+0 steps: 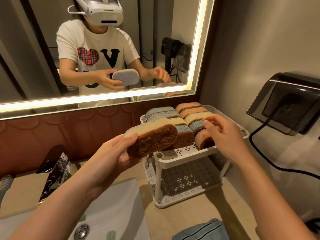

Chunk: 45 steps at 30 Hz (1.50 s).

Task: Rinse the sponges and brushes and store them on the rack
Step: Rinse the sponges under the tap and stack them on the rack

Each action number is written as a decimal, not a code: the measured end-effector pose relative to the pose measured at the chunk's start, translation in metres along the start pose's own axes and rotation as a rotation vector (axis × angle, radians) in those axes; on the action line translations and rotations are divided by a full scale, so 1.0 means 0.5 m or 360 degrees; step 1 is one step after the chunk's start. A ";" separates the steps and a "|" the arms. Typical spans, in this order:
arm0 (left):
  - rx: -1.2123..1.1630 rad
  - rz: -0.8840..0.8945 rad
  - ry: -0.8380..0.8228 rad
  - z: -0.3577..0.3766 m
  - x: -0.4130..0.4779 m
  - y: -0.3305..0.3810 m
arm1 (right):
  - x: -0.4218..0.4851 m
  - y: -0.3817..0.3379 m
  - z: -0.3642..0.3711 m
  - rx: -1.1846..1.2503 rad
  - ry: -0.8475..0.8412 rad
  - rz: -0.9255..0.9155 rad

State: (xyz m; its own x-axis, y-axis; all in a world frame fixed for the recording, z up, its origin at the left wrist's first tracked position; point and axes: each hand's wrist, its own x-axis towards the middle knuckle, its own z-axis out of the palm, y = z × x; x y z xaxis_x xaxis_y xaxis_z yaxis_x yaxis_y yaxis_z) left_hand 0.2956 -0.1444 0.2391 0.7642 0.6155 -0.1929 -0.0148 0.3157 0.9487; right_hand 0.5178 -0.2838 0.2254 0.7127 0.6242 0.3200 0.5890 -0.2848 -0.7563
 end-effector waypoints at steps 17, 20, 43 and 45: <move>0.1599 0.1032 0.0307 0.079 0.065 -0.040 | -0.023 -0.032 0.012 0.0304 -0.0165 0.0089; 0.1786 0.1080 0.0372 0.079 0.072 -0.053 | -0.028 -0.016 0.018 0.0065 -0.0222 0.0110; 0.2365 0.1014 0.0418 0.118 0.087 -0.099 | -0.024 0.009 0.053 -0.0297 -0.0019 -0.0158; 0.2359 0.1001 0.0413 0.117 0.085 -0.098 | -0.020 0.009 0.050 -0.0310 -0.0035 -0.0176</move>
State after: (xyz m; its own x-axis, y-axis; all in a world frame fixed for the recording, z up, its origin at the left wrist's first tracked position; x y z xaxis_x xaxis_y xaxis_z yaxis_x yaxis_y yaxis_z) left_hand 0.3666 -0.1758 0.1989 0.7526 0.5180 0.4066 0.4502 -0.8554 0.2564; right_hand 0.5038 -0.2733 0.2043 0.6324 0.6744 0.3811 0.7273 -0.3474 -0.5919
